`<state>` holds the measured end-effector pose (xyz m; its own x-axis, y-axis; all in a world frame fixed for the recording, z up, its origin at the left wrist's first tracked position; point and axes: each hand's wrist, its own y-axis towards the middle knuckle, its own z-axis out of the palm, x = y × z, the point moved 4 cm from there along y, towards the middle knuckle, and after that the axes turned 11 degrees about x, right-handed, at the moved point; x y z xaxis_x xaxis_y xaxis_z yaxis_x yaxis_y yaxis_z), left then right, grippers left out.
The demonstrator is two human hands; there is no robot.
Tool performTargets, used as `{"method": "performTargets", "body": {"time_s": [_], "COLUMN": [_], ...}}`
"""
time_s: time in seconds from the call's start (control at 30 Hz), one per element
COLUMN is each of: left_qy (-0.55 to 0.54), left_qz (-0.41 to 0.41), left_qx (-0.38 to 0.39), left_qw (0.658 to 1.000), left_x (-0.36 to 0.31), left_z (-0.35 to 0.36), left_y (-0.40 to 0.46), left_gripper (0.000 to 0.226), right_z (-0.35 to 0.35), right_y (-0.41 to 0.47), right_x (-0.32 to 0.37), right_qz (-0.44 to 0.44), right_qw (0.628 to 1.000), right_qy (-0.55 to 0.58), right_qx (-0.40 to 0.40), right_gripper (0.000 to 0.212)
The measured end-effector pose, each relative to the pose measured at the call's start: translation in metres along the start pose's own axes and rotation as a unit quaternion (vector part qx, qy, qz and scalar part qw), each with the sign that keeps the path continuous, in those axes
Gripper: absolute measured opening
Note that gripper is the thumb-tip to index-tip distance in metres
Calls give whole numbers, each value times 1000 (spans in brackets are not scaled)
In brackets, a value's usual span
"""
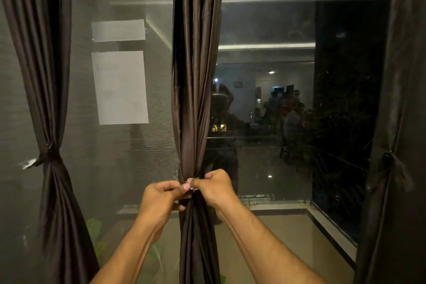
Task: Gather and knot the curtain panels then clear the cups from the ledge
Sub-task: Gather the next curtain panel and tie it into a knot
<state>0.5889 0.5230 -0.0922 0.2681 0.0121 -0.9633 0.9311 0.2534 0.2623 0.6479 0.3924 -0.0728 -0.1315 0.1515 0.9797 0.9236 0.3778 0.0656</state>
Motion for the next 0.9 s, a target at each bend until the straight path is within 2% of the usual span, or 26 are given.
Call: {"method": "performTargets", "body": {"time_s": [0.1,0.2,0.27,0.33,0.5,0.7,0.83,0.9], "left_qy": [44,77,96,111,156,184,227,227], "left_qz": [9,3,-1,5,13,14,47,90], "left_qx": [7,34,39,27,-21,-42,-92,-129], "left_qw": [999,996,995,993,988,982,968,961], "left_x": [-4,-11,-18,-25,-41,-50,-46,-47], "left_z": [7,17,21,17,-2,-3,-3,10], "left_y": [-5,-13,-19,-24,-37,-38,-35,-33], "left_gripper": [21,20,19,18,9,11,17,35], "right_z": [-6,-19,-28,-37,-74,-74,-64,-66], "right_y": [-8,-20,-29,-32,-34,-27,-23,-26], "right_x": [-1,14,23,23,16,13,4,8], "right_qz": [5,-33,-65,-104,-153,-148,-141,-156], "right_qw": [992,952,931,938,973,980,981,976], "right_qy": [-123,-303,-358,-330,-170,-119,-132,-144], "right_qx": [21,-3,1,12,-18,-57,14,40], "right_gripper": [32,32,31,28,35,45,46,45]}}
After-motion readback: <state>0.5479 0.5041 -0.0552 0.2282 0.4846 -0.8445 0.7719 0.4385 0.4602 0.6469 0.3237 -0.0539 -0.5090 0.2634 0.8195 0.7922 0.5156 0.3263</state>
